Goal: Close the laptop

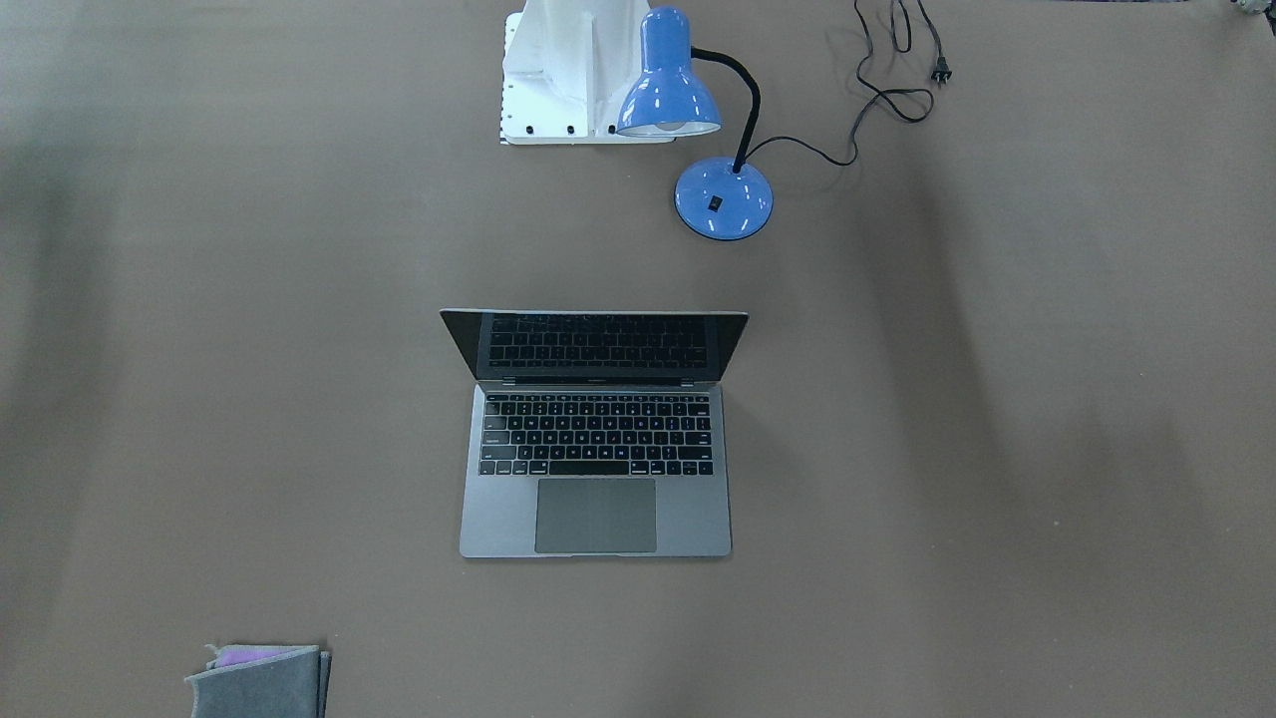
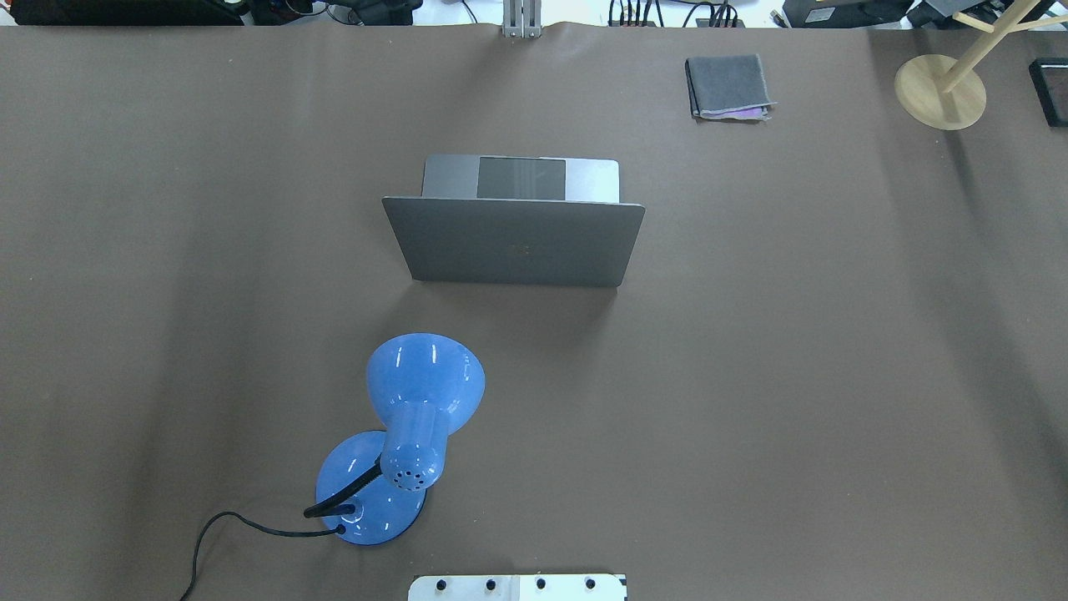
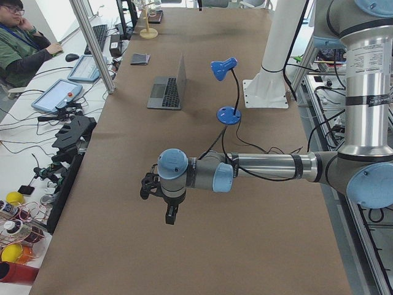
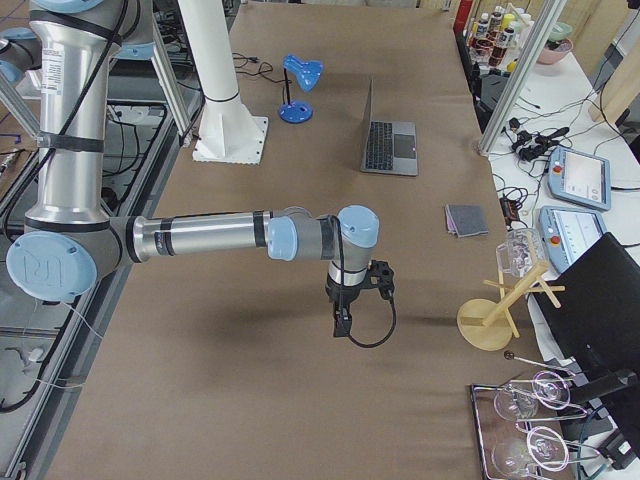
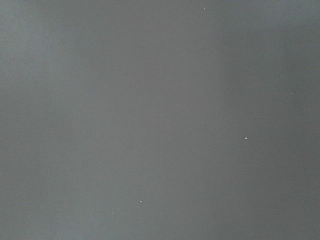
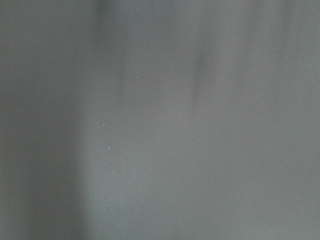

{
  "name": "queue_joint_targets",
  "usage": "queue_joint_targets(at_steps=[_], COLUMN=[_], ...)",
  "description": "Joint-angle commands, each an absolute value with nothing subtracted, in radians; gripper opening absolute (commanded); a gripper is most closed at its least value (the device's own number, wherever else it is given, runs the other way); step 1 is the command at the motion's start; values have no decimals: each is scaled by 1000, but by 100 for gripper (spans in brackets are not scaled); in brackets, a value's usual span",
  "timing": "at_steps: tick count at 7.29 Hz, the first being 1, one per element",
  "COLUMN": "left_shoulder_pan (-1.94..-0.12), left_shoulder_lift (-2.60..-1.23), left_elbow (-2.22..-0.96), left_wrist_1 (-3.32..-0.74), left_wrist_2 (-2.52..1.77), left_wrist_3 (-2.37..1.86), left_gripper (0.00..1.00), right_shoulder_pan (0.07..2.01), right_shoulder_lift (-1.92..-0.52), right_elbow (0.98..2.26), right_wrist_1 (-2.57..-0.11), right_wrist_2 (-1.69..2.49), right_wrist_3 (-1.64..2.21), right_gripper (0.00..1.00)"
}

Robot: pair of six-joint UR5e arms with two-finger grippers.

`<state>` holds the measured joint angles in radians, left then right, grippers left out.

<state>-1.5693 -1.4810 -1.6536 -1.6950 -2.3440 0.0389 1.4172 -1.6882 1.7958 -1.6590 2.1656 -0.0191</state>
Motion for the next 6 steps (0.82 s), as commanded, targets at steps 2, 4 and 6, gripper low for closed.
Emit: queue_joint_targets(at_steps=[2,4,6], left_shoulder_pan=[-1569,-1569,-1569], left_shoulder_lift=[-1493,-1497,-1617], left_elbow=[-1652,-1654,-1558], left_wrist_1=[-1794,-1897,-2113], left_wrist_2=[-2344,-2339,-2282], left_wrist_3=[31,31,23], left_gripper=[99,99,99], right_shoulder_pan=[1417,1417,1416], right_shoulder_lift=[-1697,-1681,-1613], right_elbow=[1778,1776,1788], right_wrist_1=[-1414,-1312,-1292], right_wrist_2=[2167,2164,2164], right_wrist_3=[-15,-6,-8], right_gripper=[100,100,100])
